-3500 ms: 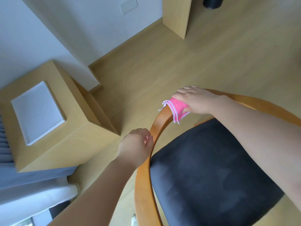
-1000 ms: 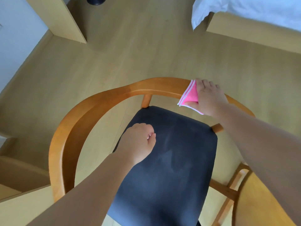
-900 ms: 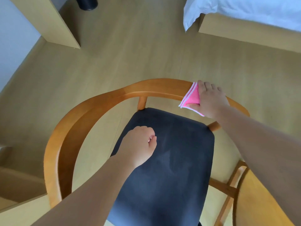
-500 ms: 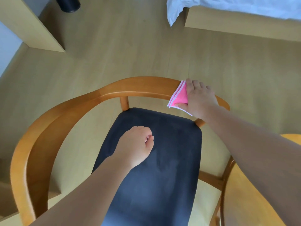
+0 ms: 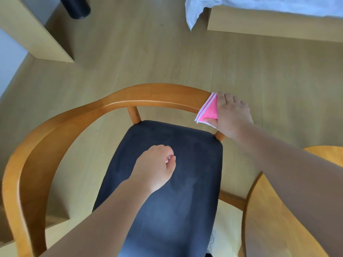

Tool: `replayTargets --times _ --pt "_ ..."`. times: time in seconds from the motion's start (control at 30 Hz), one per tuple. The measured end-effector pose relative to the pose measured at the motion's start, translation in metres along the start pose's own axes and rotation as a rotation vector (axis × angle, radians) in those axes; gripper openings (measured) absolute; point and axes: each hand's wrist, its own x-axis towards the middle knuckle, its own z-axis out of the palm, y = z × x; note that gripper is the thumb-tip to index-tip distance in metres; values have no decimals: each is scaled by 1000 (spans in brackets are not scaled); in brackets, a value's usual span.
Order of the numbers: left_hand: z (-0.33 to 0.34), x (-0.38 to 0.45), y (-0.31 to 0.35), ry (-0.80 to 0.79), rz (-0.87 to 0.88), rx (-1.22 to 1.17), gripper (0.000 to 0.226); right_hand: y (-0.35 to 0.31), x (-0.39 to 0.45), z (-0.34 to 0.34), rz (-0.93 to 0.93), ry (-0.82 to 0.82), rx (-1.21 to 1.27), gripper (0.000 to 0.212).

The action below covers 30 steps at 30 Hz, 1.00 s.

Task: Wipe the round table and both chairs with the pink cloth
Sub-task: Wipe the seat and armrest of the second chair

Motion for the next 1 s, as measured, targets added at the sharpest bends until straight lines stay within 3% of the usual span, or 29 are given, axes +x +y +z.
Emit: replayTargets --times 0.33,0.53,0.7,0.87,1.0 --pt "-1 -30 -3 -34 12 33 17 13 -38 7 241 -98 94 91" --pt "-18 -32 3 -27 41 48 16 10 -60 -13 383 -252 93 72" --pt "-33 -29 12 44 67 -21 10 -30 -87 -32 0 -110 162 58" --pt "-43 -33 -2 80 28 -109 58 -84 -94 -47 -267 -52 387 63" --pt "-51 -44 -22 76 13 -179 73 -113 -104 -55 -430 -71 625 69"
